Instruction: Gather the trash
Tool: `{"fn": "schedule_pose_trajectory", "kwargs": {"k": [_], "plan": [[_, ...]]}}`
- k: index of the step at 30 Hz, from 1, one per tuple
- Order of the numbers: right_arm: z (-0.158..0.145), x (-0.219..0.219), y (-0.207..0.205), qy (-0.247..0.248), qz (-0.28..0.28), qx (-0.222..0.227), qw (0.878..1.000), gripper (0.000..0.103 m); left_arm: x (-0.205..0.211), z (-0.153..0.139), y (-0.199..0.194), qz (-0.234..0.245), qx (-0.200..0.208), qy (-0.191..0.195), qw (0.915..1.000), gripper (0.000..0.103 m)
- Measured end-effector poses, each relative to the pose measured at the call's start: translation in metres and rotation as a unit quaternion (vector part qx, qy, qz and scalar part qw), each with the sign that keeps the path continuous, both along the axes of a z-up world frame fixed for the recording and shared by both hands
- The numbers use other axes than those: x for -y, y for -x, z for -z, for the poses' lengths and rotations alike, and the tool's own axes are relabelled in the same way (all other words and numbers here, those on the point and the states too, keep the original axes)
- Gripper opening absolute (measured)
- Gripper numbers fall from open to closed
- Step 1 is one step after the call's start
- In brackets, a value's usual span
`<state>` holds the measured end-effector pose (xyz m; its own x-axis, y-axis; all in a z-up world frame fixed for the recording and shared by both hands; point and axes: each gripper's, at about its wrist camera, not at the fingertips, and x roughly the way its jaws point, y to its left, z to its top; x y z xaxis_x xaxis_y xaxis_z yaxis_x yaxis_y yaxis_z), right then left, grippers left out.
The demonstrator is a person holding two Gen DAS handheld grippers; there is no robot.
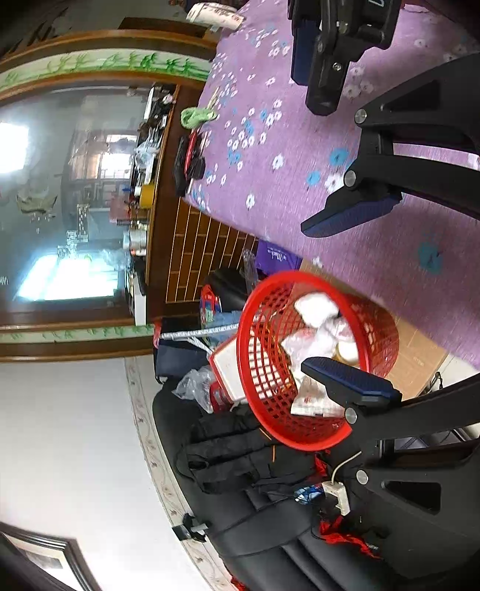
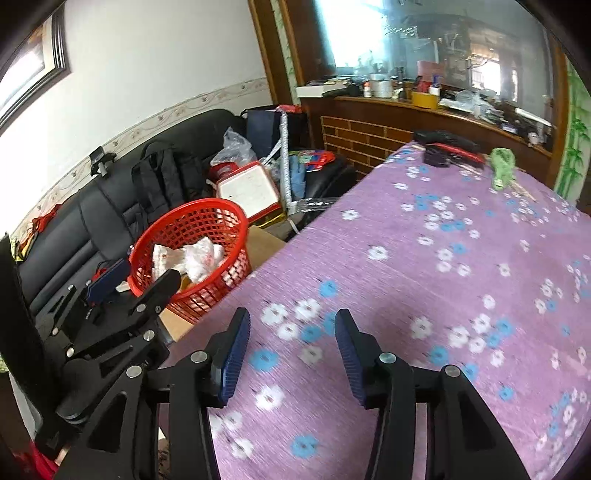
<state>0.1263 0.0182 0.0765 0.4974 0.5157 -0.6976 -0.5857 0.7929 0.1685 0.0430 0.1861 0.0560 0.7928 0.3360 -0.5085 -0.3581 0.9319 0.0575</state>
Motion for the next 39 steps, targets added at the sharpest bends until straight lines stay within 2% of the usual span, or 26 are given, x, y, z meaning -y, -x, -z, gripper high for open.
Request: {"fn": "schedule_pose_trajectory", "kwargs": {"k": [10, 15, 20, 22, 26, 30, 35, 39], "plan": [[0.004, 0.060, 0.035, -0.002, 0.041, 0.029, 0.999, 0.059, 0.046, 0.000, 0.012, 0.032, -0.001, -0.023, 0.9992, 0.070], [0.008, 0.089, 0.048, 0.004, 0.071, 0.043, 0.997, 0.060, 0.062, 0.008, 0.020, 0.045, -0.012, -0.019, 0.9987, 0.073], [0.009, 0.116, 0.064, 0.017, 0.111, 0.070, 0.991, 0.065, 0.079, 0.017, 0.032, 0.053, -0.008, -0.022, 0.9983, 0.083], [0.010, 0.122, 0.071, 0.027, 0.124, 0.083, 0.988, 0.070, 0.086, 0.018, 0.036, 0.058, -0.005, -0.023, 0.9980, 0.085], [0.008, 0.134, 0.084, 0.039, 0.156, 0.111, 0.981, 0.081, 0.096, 0.018, 0.041, 0.061, 0.008, -0.023, 0.9978, 0.096], [0.007, 0.139, 0.097, 0.063, 0.181, 0.152, 0.970, 0.090, 0.107, 0.017, 0.043, 0.066, 0.015, -0.031, 0.9973, 0.098], [0.010, 0.138, 0.100, 0.069, 0.185, 0.152, 0.969, 0.090, 0.117, 0.018, 0.044, 0.063, 0.015, -0.058, 0.9962, 0.102], [0.013, 0.133, 0.101, 0.077, 0.183, 0.154, 0.968, 0.090, 0.116, 0.018, 0.048, 0.061, 0.024, -0.065, 0.9957, 0.103]]}}
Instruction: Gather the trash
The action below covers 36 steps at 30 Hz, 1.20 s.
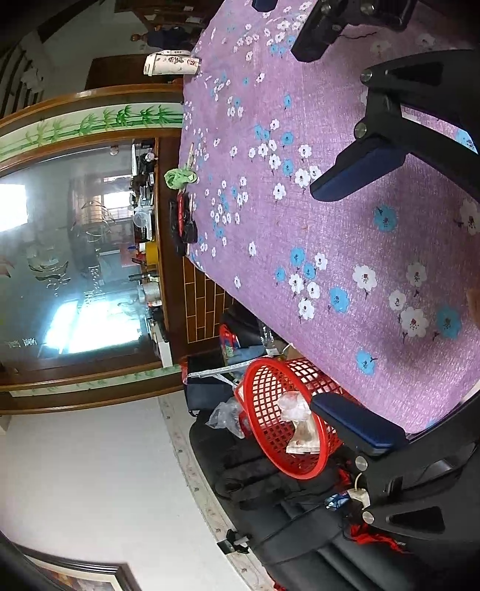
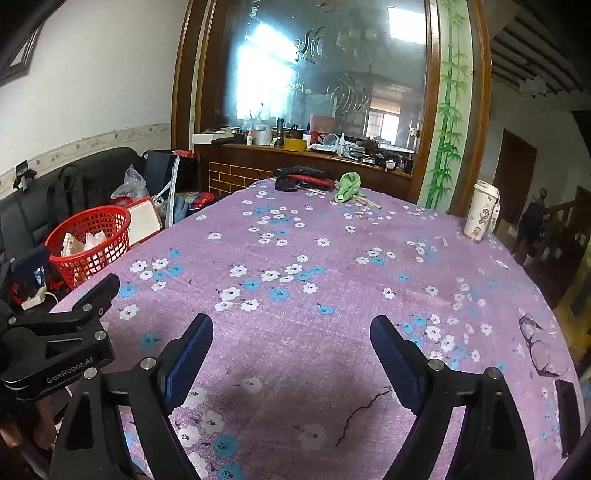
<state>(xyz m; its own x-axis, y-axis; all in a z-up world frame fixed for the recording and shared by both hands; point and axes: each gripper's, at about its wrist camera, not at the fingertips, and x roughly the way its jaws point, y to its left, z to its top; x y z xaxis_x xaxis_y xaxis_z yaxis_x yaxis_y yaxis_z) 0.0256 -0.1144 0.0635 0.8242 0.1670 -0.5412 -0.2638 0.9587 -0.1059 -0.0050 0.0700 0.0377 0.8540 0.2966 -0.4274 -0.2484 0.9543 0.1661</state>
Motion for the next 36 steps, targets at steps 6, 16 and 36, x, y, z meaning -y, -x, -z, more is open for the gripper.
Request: {"fn": "schedule_pose_trajectory", "kwargs": {"k": [6, 16, 36], "plan": [[0.005, -0.005, -0.001, 0.012, 0.001, -0.001, 1.000, 0.090, -0.008, 0.001, -0.001, -0.004, 0.000, 0.014, 0.9999, 0.103], [0.007, -0.013, 0.000, 0.018, -0.009, -0.002, 1.000, 0.090, -0.020, 0.005, -0.002, -0.030, -0.004, 0.025, 0.9992, 0.103], [0.007, -0.026, 0.007, 0.026, -0.026, 0.001, 0.999, 0.091, -0.024, 0.008, 0.005, -0.063, 0.002, -0.009, 0.9980, 0.103]]}}
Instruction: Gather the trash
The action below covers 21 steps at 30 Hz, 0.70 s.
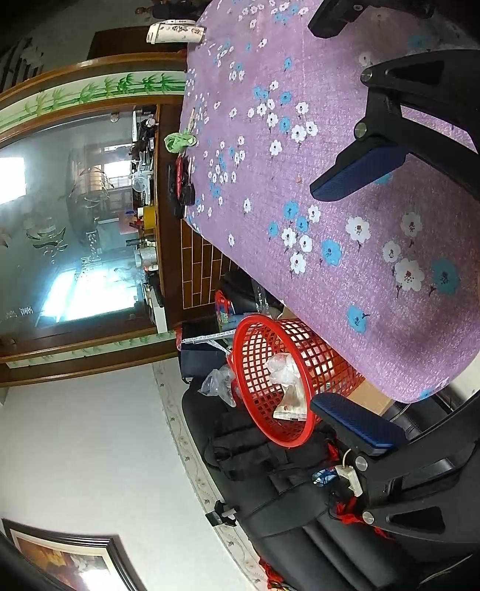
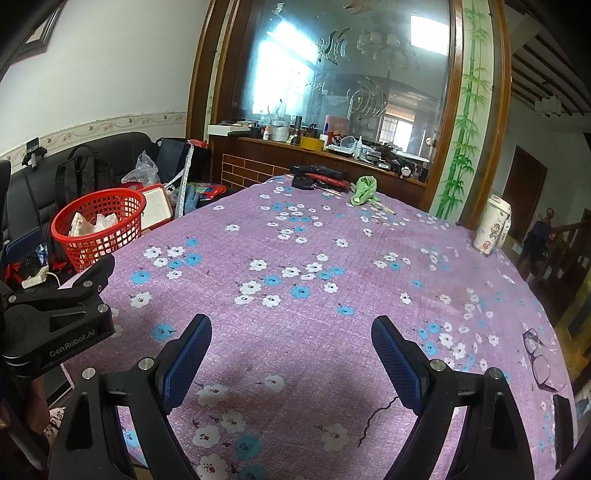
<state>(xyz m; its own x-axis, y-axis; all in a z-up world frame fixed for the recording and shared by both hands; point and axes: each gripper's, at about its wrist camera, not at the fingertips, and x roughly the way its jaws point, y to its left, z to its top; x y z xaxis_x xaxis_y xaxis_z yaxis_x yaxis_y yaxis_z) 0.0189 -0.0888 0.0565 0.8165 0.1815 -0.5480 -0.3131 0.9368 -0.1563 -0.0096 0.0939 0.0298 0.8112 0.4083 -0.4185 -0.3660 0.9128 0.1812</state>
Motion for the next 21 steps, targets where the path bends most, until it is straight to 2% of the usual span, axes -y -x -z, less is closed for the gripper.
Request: {"fn": "schedule_pose_trajectory", "kwargs": {"k": [21], "plan": [[0.0030, 0.0000, -0.0080, 0.006, 0.001, -0.010, 1.000, 0.092, -0.0009, 0.0007, -0.0019, 0.005, -0.007, 0.004, 1.0000, 0.103]]}}
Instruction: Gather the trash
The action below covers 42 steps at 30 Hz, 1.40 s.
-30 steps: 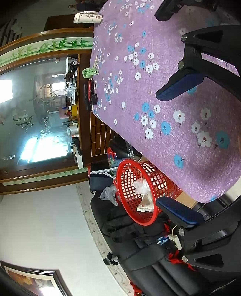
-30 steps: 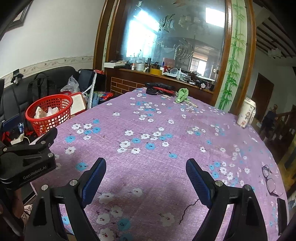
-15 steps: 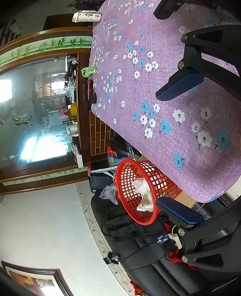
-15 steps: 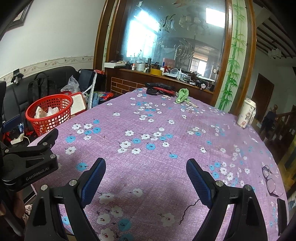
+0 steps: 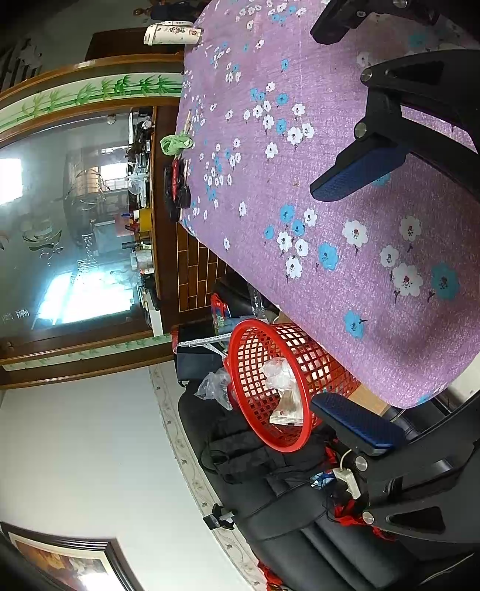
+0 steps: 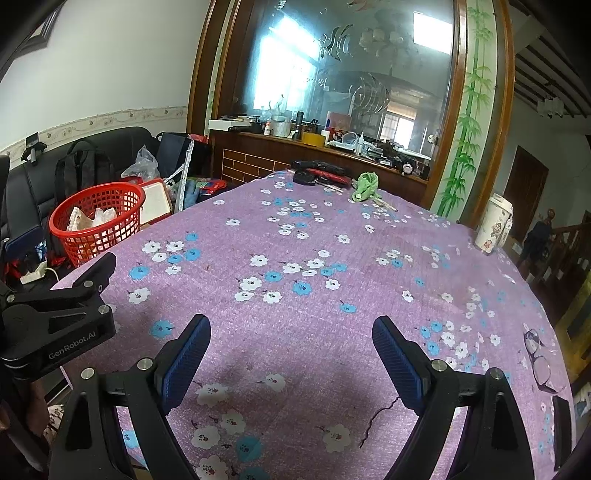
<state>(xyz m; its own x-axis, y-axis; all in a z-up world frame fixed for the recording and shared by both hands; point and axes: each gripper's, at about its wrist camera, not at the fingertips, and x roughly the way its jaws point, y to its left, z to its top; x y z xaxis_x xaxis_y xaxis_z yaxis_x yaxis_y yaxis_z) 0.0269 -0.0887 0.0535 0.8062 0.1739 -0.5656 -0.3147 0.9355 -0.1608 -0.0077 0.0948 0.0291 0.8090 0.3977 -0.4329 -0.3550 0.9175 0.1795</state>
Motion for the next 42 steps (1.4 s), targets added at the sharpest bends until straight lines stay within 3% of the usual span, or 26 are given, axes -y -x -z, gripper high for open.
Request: {"fn": "schedule_pose_trajectory", "kwargs": {"k": [17, 42], "plan": [[-0.002, 0.003, 0.001, -0.011, 0.002, 0.002, 1.000, 0.092, 0.001, 0.001, 0.005, -0.005, 0.023, 0.005, 0.9997, 0.103], [0.005, 0.005, -0.003, -0.011, 0.005, -0.012, 1.000, 0.093, 0.008, 0.001, 0.000, 0.012, 0.011, 0.005, 0.9998, 0.103]]}}
